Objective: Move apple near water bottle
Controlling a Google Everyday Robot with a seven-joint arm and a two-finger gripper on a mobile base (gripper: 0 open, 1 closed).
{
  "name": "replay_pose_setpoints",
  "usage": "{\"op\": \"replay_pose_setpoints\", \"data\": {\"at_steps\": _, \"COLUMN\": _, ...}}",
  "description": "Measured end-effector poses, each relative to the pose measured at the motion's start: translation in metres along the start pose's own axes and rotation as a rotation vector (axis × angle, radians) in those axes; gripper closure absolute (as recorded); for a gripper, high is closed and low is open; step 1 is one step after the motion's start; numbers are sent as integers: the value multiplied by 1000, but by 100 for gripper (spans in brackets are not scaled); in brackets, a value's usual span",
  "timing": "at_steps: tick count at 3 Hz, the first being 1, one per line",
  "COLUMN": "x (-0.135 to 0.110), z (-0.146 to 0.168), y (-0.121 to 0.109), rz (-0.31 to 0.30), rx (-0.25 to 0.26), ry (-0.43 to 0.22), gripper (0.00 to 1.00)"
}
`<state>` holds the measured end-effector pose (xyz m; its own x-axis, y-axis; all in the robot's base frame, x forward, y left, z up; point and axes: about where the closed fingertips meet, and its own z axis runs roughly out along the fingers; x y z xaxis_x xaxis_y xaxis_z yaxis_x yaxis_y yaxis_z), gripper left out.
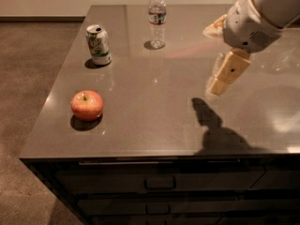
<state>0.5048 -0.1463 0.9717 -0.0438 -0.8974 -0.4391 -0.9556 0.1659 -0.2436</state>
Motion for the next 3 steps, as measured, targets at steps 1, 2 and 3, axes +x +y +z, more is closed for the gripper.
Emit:
{"op": "replay_pose_setpoints", "data": {"at_steps": 1, "x": -41, "z": 34, "y": -4, "rz": -50, "rx": -21, "ry": -71, "gripper": 0}}
{"op": "replay_pose_setpoints", "data": {"at_steps": 2, "x": -86, "z": 66, "y": 1, "rz": -85, "rx": -64, "ry": -148, "gripper": 0}}
{"op": "replay_pose_setpoints", "data": {"at_steps": 3, "x": -120, "z": 98, "y": 14, "rz": -128, "rx": -111, "ry": -167, "gripper": 0}}
